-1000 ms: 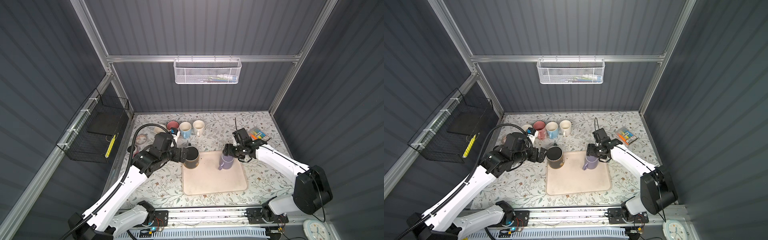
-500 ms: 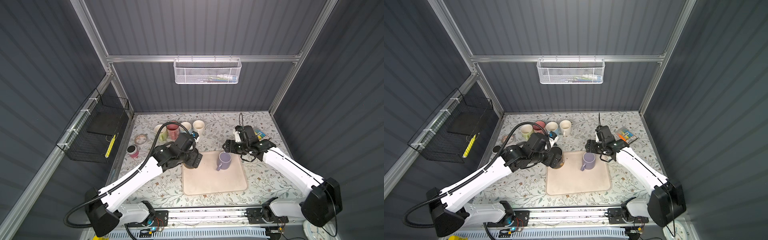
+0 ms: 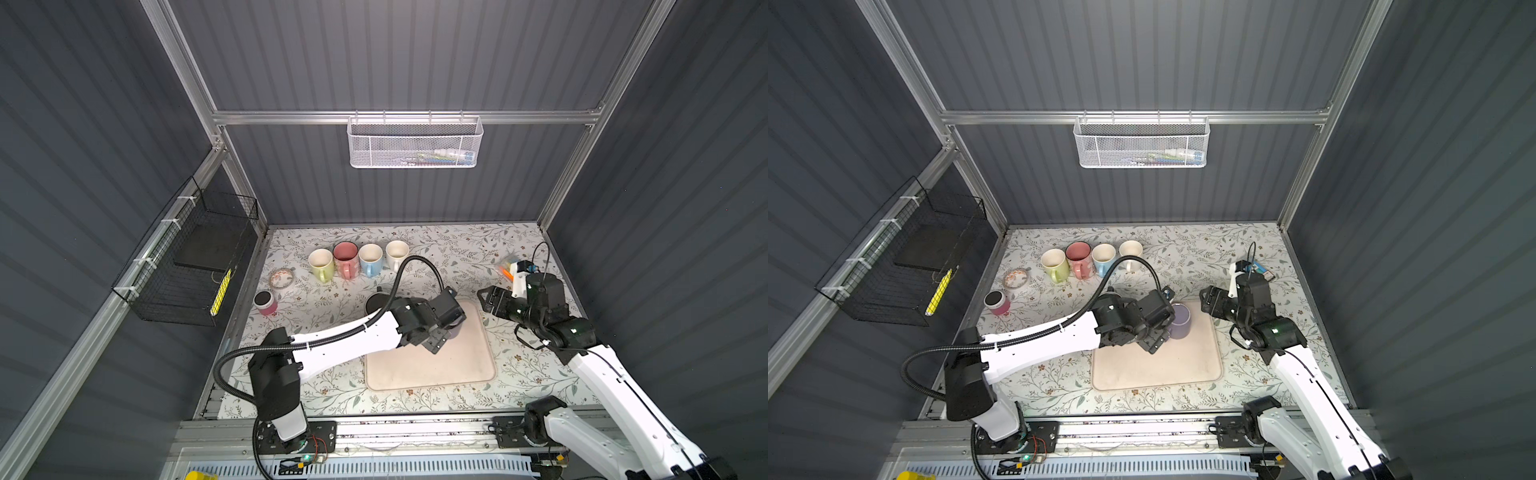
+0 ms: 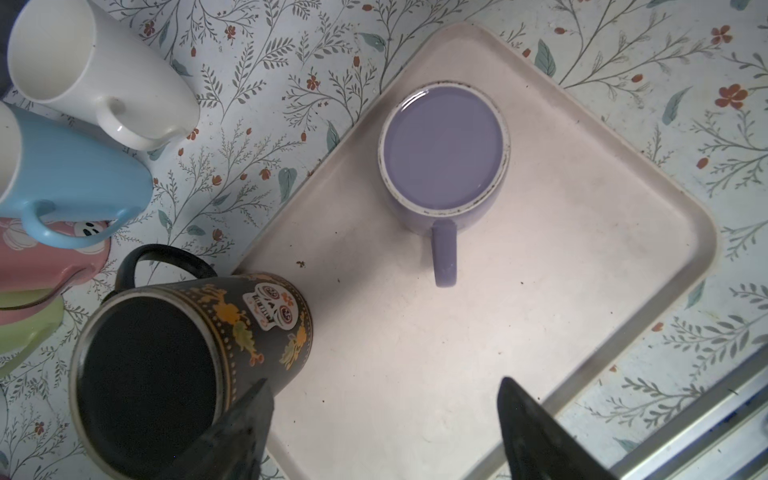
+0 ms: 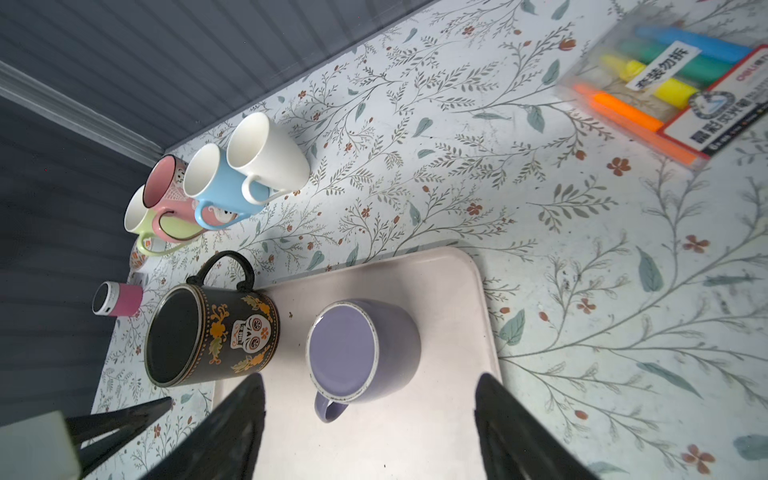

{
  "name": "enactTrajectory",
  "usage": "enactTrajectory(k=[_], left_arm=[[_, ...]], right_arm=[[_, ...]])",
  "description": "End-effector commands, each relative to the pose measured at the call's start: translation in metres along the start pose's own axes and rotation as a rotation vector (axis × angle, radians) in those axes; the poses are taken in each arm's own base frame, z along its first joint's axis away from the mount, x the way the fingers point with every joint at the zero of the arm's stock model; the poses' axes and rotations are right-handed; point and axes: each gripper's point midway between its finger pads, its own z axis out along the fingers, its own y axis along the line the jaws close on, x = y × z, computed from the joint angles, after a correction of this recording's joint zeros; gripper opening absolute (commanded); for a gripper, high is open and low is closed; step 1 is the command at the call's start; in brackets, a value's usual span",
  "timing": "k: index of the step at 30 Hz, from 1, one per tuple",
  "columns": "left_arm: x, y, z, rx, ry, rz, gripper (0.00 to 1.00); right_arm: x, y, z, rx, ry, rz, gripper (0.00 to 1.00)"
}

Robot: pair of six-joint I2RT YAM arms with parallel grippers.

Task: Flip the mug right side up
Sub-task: 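Move the left gripper over the lavender mug while the right gripper draws back, then lower the left gripper onto the lavender mug, close and lift it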

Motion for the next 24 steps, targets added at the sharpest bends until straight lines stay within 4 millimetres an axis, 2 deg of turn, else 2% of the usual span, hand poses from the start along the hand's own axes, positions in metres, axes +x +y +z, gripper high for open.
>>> enactTrajectory(k=[1, 6, 17, 20, 24], left_arm=[[-0.004, -0.002, 0.007, -0.033, 0.024, -0.006, 0.82], [-0.008, -0.013, 0.025, -0.022, 0.054, -0.007, 0.75], [-0.014, -0.035, 0.057, 0.013, 0.11, -0.01, 0.68], [-0.011, -0.038, 0.066, 0.009, 0.136, -0.011, 0.62], [-0.007, -0.039, 0.075, 0.007, 0.162, -0.022, 0.6]], right_arm=[[0.013, -0.015, 0.005, 0.009, 0.028, 0.056, 0.79], [0.025, -0.029, 0.01, 0.003, 0.04, 0.103, 0.78], [0.042, -0.043, 0.016, -0.003, 0.057, 0.128, 0.78], [0.04, -0.043, 0.017, -0.018, 0.034, 0.125, 0.78], [0.039, -0.043, 0.016, -0.029, 0.027, 0.126, 0.78]])
